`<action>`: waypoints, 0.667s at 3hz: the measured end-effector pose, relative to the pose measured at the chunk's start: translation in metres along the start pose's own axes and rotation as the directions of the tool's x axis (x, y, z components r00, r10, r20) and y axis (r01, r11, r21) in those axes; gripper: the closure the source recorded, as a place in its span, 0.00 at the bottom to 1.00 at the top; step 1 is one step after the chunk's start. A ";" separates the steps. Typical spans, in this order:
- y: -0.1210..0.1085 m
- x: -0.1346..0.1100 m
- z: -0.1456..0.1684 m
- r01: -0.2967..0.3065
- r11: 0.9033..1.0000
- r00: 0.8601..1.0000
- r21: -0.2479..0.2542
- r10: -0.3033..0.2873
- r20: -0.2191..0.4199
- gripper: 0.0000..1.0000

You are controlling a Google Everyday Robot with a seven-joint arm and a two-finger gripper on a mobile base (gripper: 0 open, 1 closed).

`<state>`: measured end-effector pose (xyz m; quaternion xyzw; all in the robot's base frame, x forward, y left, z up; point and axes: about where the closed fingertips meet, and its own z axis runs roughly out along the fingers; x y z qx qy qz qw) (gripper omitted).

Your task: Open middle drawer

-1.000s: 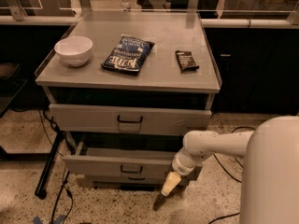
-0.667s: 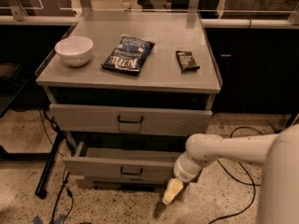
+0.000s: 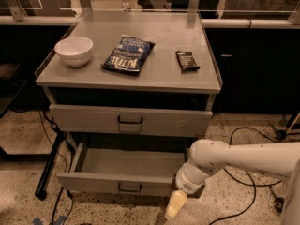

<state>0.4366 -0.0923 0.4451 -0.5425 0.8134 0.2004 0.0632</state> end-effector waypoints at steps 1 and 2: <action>0.002 0.001 0.002 0.001 1.000 1.000 -0.009 -0.001 -0.001 0.00; 0.002 0.002 0.003 0.017 1.000 1.000 -0.022 -0.017 0.001 0.00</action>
Offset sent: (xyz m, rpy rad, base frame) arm -0.0010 -0.0021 -0.0028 0.0224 0.0096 0.0419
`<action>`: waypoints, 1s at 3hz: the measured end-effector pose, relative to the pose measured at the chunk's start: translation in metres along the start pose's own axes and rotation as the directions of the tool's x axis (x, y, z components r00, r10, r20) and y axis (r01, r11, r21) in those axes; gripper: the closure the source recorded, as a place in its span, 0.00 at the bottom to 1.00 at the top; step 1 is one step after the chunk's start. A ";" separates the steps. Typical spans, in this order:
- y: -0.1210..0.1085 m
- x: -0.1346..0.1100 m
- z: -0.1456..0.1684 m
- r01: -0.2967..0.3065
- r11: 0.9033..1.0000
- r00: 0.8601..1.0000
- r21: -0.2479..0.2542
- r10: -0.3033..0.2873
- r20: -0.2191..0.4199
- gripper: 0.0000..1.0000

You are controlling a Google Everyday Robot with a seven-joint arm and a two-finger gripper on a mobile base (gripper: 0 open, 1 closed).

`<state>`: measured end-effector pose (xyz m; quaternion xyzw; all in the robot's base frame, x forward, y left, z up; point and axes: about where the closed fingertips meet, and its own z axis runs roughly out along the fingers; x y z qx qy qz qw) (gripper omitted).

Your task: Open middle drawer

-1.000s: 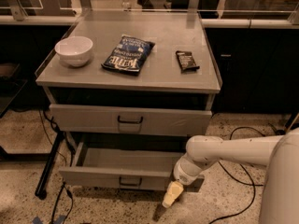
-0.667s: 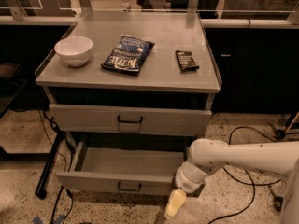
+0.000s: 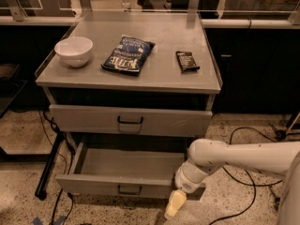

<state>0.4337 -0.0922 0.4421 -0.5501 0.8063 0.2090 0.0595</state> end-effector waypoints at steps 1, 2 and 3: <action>0.003 0.014 0.004 -0.010 1.000 1.000 -0.028 0.010 -0.010 0.00; 0.036 0.029 -0.008 -0.024 0.997 0.998 -0.079 0.018 -0.066 0.00; 0.067 0.039 -0.025 -0.015 0.992 0.997 -0.127 0.005 -0.081 0.00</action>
Offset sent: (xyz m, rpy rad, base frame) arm -0.0717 -0.0263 0.0267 -0.0656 0.1479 0.0446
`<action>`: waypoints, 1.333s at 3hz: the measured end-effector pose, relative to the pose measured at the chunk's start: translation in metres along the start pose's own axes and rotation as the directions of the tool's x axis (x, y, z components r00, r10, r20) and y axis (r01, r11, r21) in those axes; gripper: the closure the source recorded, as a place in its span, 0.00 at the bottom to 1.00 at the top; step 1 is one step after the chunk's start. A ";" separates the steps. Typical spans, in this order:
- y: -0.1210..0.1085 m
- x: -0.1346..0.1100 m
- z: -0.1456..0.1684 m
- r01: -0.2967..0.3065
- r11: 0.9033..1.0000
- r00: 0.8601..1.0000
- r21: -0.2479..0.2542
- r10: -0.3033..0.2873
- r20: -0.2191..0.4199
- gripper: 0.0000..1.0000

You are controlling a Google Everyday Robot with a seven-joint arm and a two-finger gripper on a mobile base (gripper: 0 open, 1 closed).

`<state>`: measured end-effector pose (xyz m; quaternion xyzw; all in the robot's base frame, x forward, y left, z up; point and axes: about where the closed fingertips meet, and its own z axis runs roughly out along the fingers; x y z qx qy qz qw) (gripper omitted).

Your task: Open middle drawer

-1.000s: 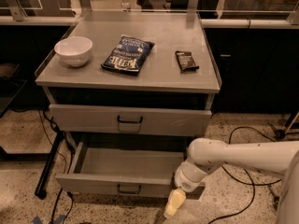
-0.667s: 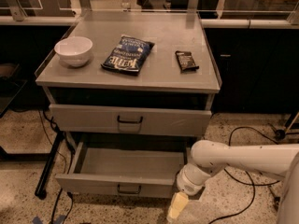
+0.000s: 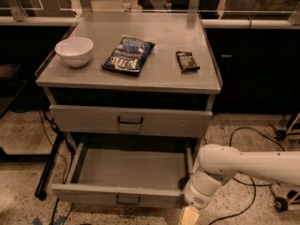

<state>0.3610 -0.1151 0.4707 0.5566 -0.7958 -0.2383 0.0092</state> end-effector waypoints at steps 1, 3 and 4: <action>0.032 0.011 -0.005 0.013 0.998 1.000 -0.067 -0.013 -0.006 0.00; 0.031 0.001 -0.011 0.032 0.999 0.999 -0.010 -0.032 0.007 0.00; 0.016 -0.020 -0.020 0.064 0.996 0.998 0.068 -0.065 0.013 0.00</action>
Offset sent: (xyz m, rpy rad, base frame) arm -0.0463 -0.0101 0.0227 0.0489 0.0757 -0.0057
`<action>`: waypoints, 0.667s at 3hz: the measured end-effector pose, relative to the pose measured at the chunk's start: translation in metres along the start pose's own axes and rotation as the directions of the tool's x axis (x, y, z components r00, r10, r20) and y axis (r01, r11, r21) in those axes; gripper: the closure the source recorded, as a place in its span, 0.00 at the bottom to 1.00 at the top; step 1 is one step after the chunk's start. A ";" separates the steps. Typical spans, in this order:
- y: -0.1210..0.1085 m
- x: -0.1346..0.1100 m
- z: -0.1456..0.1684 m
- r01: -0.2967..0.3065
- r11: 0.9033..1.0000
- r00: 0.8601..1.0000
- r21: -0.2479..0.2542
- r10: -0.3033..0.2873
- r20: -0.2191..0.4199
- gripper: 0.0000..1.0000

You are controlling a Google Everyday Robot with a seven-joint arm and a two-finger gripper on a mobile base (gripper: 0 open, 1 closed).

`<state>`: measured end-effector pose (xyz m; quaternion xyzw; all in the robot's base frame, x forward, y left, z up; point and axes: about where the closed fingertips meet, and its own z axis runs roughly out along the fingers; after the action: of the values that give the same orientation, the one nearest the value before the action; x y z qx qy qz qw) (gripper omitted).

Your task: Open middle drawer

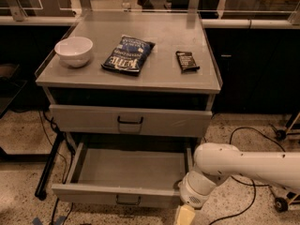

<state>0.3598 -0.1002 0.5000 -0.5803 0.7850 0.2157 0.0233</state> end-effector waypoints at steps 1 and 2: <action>-0.023 -0.004 0.008 -0.015 0.999 1.000 0.040 0.015 0.001 0.00; -0.039 -0.002 0.020 -0.035 0.998 0.999 0.046 0.036 -0.006 0.00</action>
Offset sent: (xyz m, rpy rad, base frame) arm 0.0476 -0.0030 -0.0472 -0.0442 -0.0274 -0.0686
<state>0.3921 -0.1004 0.4704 -0.5663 0.8000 0.1961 0.0301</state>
